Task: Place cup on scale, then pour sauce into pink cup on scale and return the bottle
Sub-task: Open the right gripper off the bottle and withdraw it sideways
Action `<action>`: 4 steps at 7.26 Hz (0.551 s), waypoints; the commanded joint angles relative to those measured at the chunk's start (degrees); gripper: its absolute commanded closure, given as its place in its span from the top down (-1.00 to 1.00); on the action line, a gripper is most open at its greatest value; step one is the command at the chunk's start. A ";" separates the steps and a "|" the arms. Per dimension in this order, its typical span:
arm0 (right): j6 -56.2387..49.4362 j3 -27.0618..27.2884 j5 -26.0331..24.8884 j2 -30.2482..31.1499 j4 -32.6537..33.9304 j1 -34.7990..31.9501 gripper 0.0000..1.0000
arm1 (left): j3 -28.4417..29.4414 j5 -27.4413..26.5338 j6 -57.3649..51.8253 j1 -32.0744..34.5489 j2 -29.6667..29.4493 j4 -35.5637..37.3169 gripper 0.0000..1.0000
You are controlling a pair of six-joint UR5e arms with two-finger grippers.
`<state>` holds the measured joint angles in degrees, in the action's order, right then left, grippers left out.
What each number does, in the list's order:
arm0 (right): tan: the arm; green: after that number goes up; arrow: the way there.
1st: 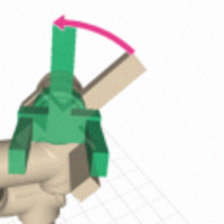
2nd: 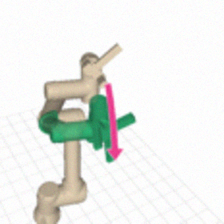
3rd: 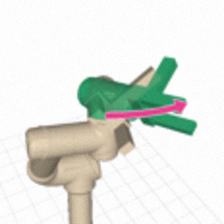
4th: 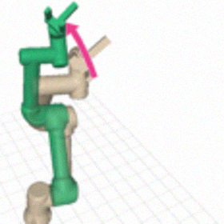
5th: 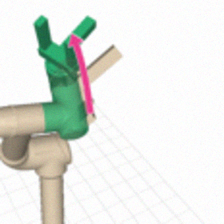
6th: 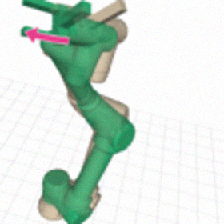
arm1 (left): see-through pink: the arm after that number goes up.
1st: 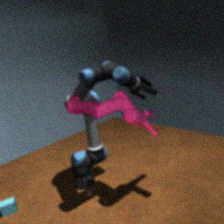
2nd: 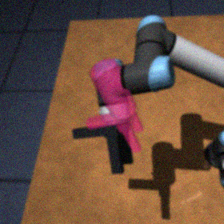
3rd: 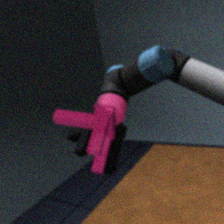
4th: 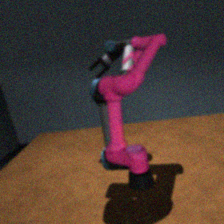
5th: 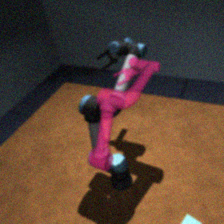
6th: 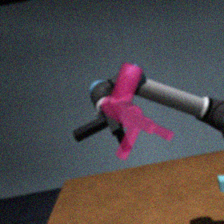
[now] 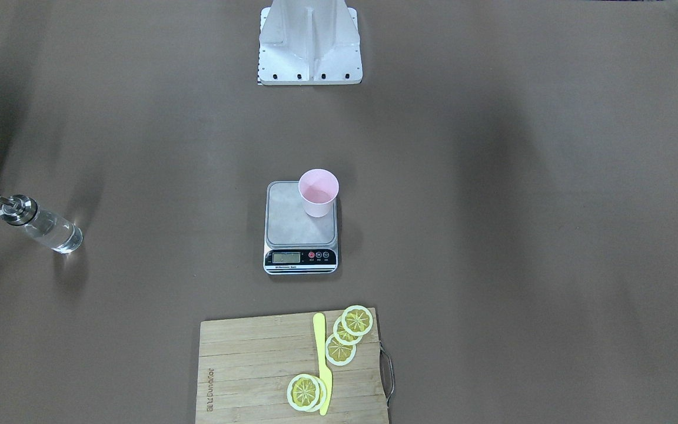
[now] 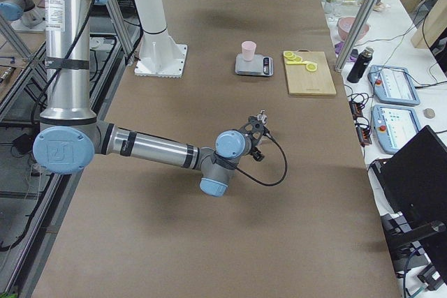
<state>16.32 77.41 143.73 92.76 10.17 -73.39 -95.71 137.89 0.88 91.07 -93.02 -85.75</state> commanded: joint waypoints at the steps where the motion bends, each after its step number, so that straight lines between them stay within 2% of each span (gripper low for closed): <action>1: 0.02 0.46 0.32 -0.30 9.29 -5.51 0.99 | 0.09 0.01 0.00 0.07 0.03 -0.03 0.97; 3: 0.63 1.77 0.05 -1.00 18.95 -9.56 0.99 | 0.09 0.01 0.00 0.07 0.03 -0.03 0.97; 4: 1.51 3.87 0.05 -1.18 25.88 -11.67 1.00 | 0.09 0.01 0.00 0.07 0.12 -0.03 0.97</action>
<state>17.01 79.24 143.82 91.91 28.14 -82.34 -95.65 137.92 0.88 91.12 -92.96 -85.78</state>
